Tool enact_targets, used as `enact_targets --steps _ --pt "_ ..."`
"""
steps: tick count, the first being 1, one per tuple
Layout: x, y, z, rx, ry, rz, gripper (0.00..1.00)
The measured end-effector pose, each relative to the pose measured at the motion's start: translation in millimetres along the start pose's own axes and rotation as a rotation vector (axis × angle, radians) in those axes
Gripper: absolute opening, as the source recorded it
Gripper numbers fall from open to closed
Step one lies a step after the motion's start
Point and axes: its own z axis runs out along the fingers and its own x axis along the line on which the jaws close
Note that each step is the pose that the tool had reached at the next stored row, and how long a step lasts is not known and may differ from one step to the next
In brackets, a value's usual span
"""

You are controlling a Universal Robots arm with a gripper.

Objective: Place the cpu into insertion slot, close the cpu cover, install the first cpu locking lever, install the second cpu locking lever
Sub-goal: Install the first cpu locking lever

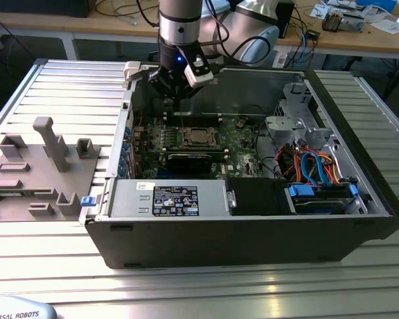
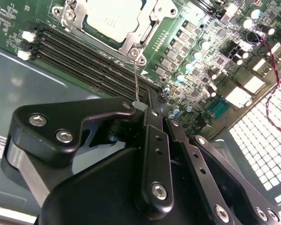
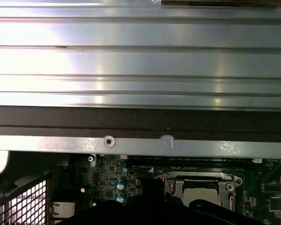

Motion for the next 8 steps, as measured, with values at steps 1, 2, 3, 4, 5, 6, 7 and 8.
enact_targets --steps 1,2,3,4,5,6,7,8 --pt "-0.5 0.0 0.0 0.0000 0.0000 0.000 0.11" --pt "-1.4 0.0 0.0 0.0000 0.0000 0.000 0.11" --pt "-2.4 0.0 -0.1 0.0000 0.0000 0.000 0.11" --pt "-3.0 0.0 -0.1 0.0000 0.0000 0.000 0.11" --pt "-3.6 -0.1 -0.1 0.0000 0.0001 0.000 0.11" --pt "-4.3 -0.1 -0.1 0.0000 0.0000 0.000 0.11" --pt "-4.9 -0.1 -0.1 0.0000 0.0001 0.000 0.11" --pt "-5.5 -0.1 -0.2 0.0000 0.0001 0.000 0.11"
